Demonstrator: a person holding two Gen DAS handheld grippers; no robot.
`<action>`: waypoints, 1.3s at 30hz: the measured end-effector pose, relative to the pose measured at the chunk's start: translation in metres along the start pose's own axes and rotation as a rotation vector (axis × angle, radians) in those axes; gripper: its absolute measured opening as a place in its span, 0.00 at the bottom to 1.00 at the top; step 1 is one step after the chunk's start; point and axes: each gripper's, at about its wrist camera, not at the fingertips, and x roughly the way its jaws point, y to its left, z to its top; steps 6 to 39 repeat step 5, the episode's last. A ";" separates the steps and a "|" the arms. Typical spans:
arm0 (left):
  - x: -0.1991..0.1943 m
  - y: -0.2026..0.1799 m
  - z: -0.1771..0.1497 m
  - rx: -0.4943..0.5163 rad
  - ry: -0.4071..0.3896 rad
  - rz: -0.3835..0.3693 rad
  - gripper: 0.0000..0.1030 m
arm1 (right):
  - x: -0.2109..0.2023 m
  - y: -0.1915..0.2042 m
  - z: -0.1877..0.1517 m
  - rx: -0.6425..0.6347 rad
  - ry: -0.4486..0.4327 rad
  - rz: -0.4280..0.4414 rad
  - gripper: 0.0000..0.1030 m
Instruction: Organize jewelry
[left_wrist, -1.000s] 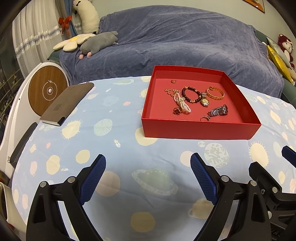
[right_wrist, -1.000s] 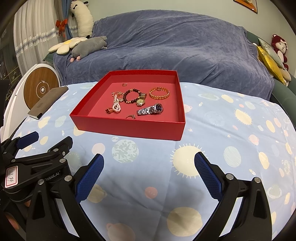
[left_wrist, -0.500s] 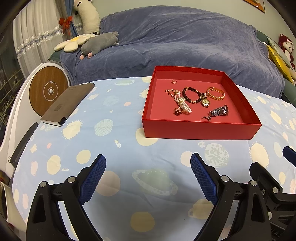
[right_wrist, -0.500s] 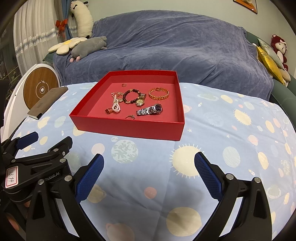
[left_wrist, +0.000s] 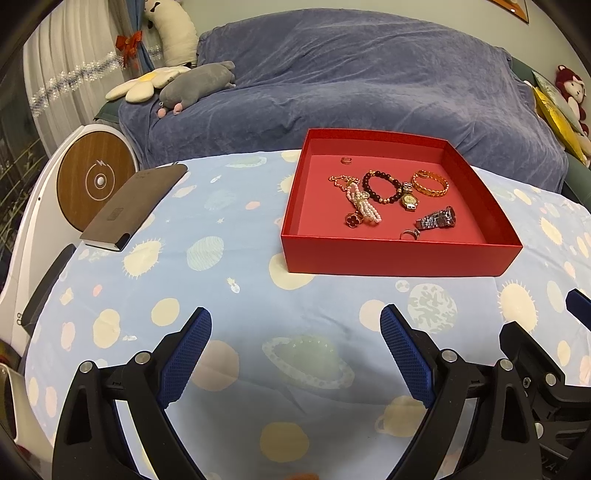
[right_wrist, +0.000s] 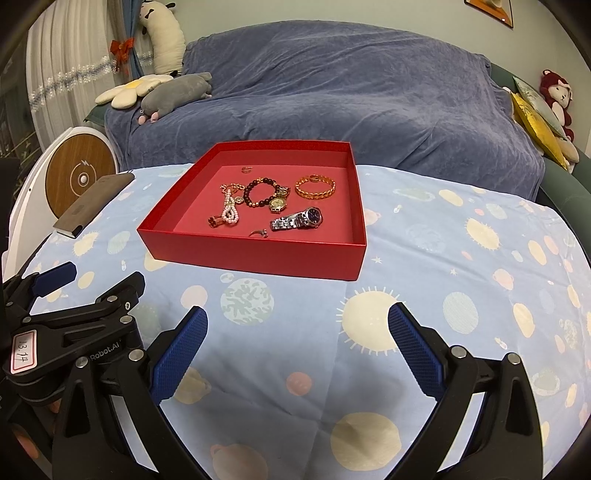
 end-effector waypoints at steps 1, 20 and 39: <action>0.000 0.000 0.000 -0.004 0.000 -0.005 0.88 | 0.000 0.000 0.000 0.002 0.000 0.002 0.93; -0.001 0.000 -0.001 -0.006 -0.005 -0.006 0.88 | 0.001 0.000 0.000 0.002 0.004 0.002 0.93; -0.001 0.000 -0.001 -0.006 -0.005 -0.006 0.88 | 0.001 0.000 0.000 0.002 0.004 0.002 0.93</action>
